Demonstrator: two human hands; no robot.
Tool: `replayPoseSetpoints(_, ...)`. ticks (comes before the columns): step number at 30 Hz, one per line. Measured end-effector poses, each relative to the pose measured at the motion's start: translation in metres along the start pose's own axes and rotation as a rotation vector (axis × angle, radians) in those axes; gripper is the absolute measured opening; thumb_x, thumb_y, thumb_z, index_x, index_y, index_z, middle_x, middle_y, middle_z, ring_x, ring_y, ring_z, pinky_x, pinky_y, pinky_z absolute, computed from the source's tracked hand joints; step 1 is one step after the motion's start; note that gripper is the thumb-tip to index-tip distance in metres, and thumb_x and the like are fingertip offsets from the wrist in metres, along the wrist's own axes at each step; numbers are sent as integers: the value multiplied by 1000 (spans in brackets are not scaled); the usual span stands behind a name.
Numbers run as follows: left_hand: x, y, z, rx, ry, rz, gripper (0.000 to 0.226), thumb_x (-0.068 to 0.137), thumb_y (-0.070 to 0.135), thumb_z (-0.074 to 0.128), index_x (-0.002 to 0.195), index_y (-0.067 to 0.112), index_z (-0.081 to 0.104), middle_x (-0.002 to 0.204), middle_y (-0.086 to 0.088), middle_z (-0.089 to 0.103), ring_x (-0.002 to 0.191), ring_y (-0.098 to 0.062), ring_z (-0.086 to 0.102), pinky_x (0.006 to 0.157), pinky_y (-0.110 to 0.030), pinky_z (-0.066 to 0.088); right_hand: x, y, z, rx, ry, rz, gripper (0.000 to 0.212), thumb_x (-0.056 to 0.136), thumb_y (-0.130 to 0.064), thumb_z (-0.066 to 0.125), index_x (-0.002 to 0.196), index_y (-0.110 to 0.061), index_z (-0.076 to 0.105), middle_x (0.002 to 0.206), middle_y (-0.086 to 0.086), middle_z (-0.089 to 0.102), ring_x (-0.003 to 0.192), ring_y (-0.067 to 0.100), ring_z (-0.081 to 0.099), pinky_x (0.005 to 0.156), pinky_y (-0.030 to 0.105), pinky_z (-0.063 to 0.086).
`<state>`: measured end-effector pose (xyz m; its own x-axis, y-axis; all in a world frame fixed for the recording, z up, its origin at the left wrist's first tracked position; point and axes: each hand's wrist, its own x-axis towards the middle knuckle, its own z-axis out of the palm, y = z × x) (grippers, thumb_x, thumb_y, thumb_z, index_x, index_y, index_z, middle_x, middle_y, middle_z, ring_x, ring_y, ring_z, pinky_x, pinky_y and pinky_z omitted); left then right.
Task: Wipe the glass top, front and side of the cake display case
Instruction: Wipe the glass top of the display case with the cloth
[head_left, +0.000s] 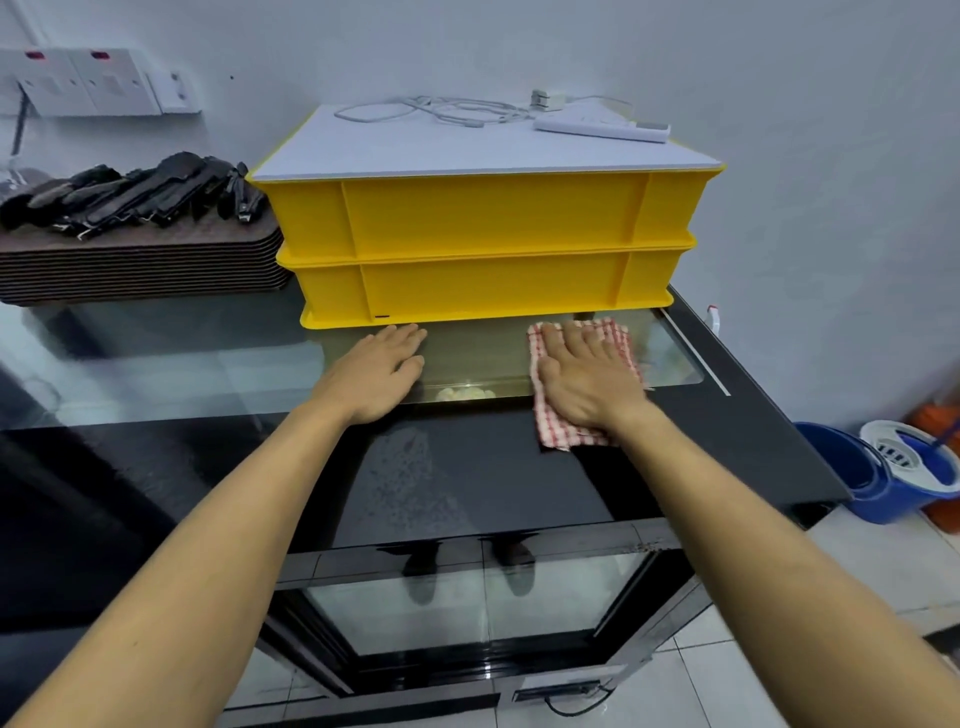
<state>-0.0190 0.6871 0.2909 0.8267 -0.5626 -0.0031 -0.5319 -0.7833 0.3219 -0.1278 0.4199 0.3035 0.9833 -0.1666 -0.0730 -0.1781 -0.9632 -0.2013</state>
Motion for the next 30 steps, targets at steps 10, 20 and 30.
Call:
replayPoseSetpoints(10,0,-2,2,23,-6,-1,56,114,40,22,167,26,15,174,9,6,161,-11,3,129,-33,2,-51,-9,9,-31,-14,-316,56,112,-45,9,166,-34,-1,172,-9,-11,159,13,-11,127,32,-10)
replayPoseSetpoints(20,0,-2,1,1,0,-19,55,114,41,24,167,28,18,174,11,8,160,-10,5,129,-32,3,-55,-52,22,-11,6,-320,60,111,-49,11,166,-30,-3,171,-5,-15,158,15,-16,128,35,-11)
replayPoseSetpoints(30,-1,1,-1,-14,-11,-11,54,114,38,21,167,26,18,174,10,9,160,-10,5,129,-32,2,8,-42,13,34,43,9,64,109,-48,13,167,-23,0,174,8,-7,160,28,-7,129,45,-5)
